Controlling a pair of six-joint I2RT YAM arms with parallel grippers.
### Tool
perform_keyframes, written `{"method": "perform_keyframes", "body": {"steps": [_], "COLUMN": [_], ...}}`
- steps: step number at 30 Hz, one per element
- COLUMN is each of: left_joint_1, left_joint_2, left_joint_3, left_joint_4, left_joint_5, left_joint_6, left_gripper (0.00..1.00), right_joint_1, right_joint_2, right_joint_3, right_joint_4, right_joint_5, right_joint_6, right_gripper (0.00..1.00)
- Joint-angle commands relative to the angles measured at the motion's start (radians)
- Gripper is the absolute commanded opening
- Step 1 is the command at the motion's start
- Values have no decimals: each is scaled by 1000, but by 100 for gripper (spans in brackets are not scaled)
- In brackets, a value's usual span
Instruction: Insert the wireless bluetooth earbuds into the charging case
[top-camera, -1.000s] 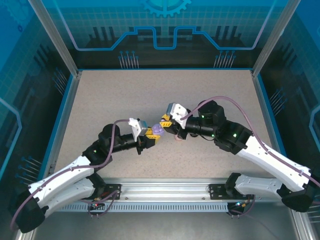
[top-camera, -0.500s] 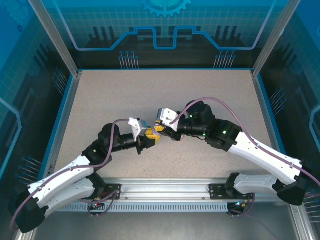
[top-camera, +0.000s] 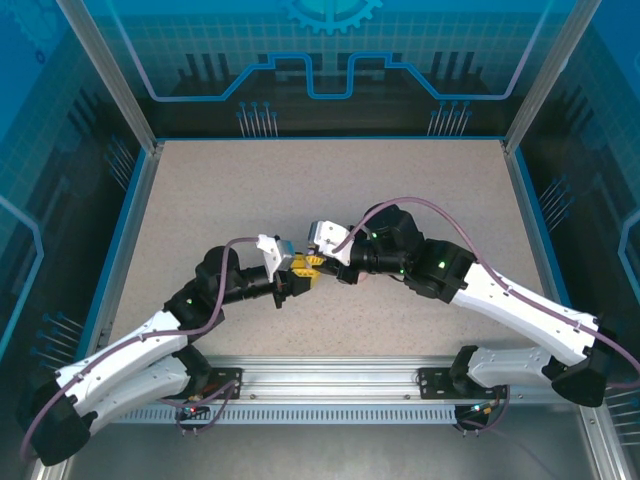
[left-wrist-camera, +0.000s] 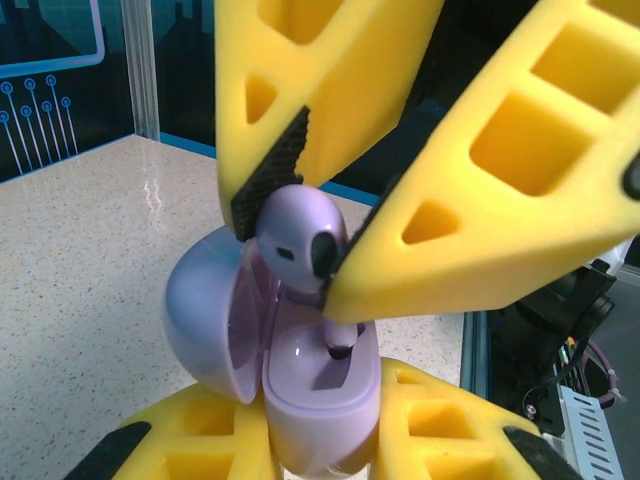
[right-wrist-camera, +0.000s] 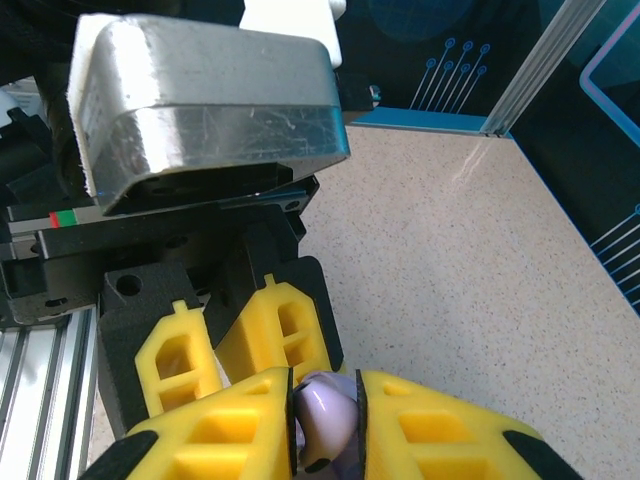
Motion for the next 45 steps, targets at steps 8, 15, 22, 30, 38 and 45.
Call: {"method": "perform_keyframes", "body": {"steps": [8,15,22,30,38,45], "left_joint_1": [-9,-8,-7,-8,-8,-9], "left_joint_2": [3,3,4,3,-6,-11], "left_joint_3": [43,42,35,23,18,18], "left_joint_4": [14,13,13,19,23,25], "left_joint_5": [12,12,10,3,3,5], "left_joint_6": [4,3,4,5,7,9], "left_gripper": [7,7,7,7,7,7], "right_joint_1": [14,15,12,-26,-213,-317], "right_joint_2": [1,19,28,-22,-87,-33], "right_joint_3": [15,29,68,131,89,24], "right_joint_4": [-39,-52,-58,-51,-55,-67], "right_joint_5": [-8,-26,-32,-106,-261,-513], "right_joint_6": [-20,-8,24,116,301,431], "right_gripper": [22,24,35,55,82,83]}}
